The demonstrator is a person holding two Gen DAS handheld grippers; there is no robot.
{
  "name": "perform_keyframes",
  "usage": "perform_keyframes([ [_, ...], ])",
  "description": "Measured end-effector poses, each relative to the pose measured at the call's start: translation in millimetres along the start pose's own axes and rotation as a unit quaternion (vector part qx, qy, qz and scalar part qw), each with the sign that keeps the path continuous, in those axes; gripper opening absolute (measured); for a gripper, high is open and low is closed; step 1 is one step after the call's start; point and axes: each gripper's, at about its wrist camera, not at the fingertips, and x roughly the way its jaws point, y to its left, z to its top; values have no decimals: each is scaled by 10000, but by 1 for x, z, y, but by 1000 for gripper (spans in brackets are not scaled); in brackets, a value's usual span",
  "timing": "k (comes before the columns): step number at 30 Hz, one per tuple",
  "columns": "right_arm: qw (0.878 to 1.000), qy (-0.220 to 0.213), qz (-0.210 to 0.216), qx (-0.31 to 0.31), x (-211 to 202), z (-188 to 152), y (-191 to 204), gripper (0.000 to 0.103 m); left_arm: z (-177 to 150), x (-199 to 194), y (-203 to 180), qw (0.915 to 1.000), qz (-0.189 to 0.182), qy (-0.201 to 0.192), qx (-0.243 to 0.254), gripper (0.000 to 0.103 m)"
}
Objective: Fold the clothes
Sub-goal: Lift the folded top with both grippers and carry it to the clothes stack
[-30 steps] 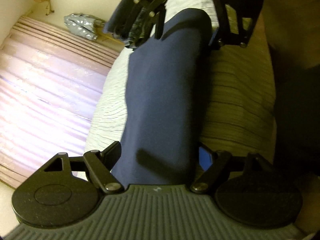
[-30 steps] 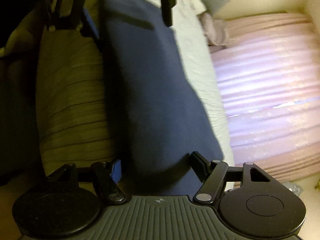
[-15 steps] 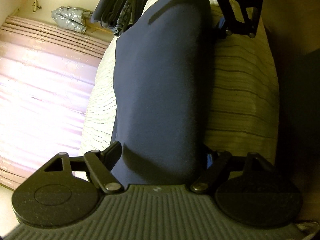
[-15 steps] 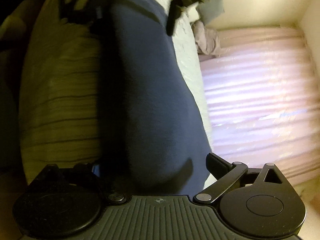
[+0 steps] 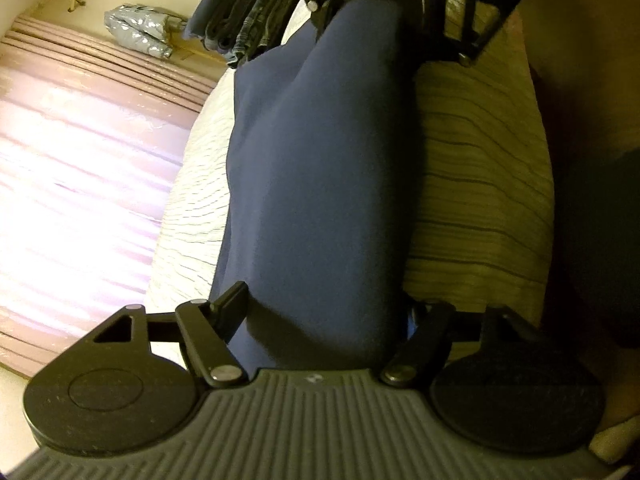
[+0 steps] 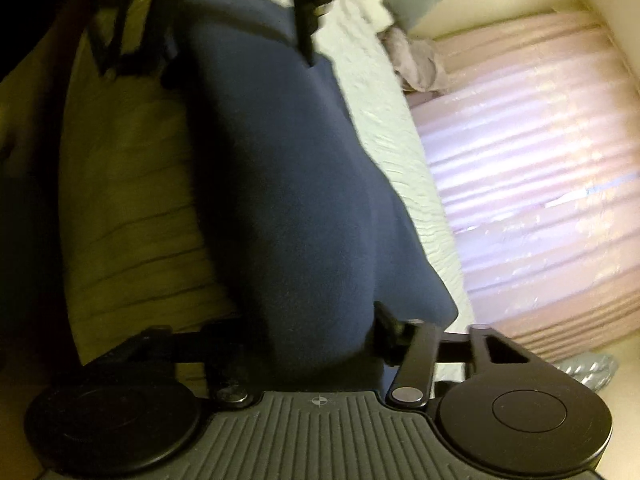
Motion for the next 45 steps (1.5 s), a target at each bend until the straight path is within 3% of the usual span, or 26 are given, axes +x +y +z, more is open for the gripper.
perform_keyframes([
  [3, 9998, 106, 176, -23, 0, 8, -15, 38, -5, 1, 8, 9996, -242, -154, 10, 66],
  [9, 9981, 318, 529, -70, -1, 24, -45, 38, -11, -2, 40, 9950, -941, -345, -11, 33],
  [12, 9966, 424, 705, -94, -2, 32, -60, 39, -9, -6, 69, 9900, -1388, -241, -122, 25],
  [15, 9946, 530, 881, -117, -2, 40, -75, 51, -2, -10, 107, 9840, -1758, -162, -240, 24],
  [19, 9883, 779, 1298, -175, 13, 53, -98, 53, 12, -6, 148, 9758, -2180, -43, -143, 24],
  [20, 9866, 837, 1393, -148, 18, 55, -105, 52, 16, -4, 156, 9740, -2264, -2, -62, 23],
  [21, 9837, 925, 1539, 55, 20, 58, -117, 40, 20, -3, 163, 9723, -2335, 43, 44, 23],
  [27, 9713, 1098, 1952, 799, -11, 85, -206, 33, 52, -29, 230, 9616, -2730, 100, 257, 23],
  [28, 9690, 1105, 2024, 887, -17, 87, -223, 33, 60, -35, 243, 9608, -2756, 101, 271, 23],
  [30, 9659, 1084, 2111, 1039, -75, 79, -225, 33, 74, -44, 267, 9609, -2750, 77, 316, 23],
  [35, 9631, 1091, 2050, 1359, -100, 83, -294, 33, 117, -50, 312, 9651, -2567, -172, 501, 23],
  [40, 9665, 1360, 1532, 1548, -104, 73, -338, 33, 164, -24, 350, 9689, -2181, -848, 807, 23],
  [45, 9647, 1876, 680, 1716, -100, 62, -392, 33, 208, 1, 386, 9618, -1766, -1696, 1224, 23],
])
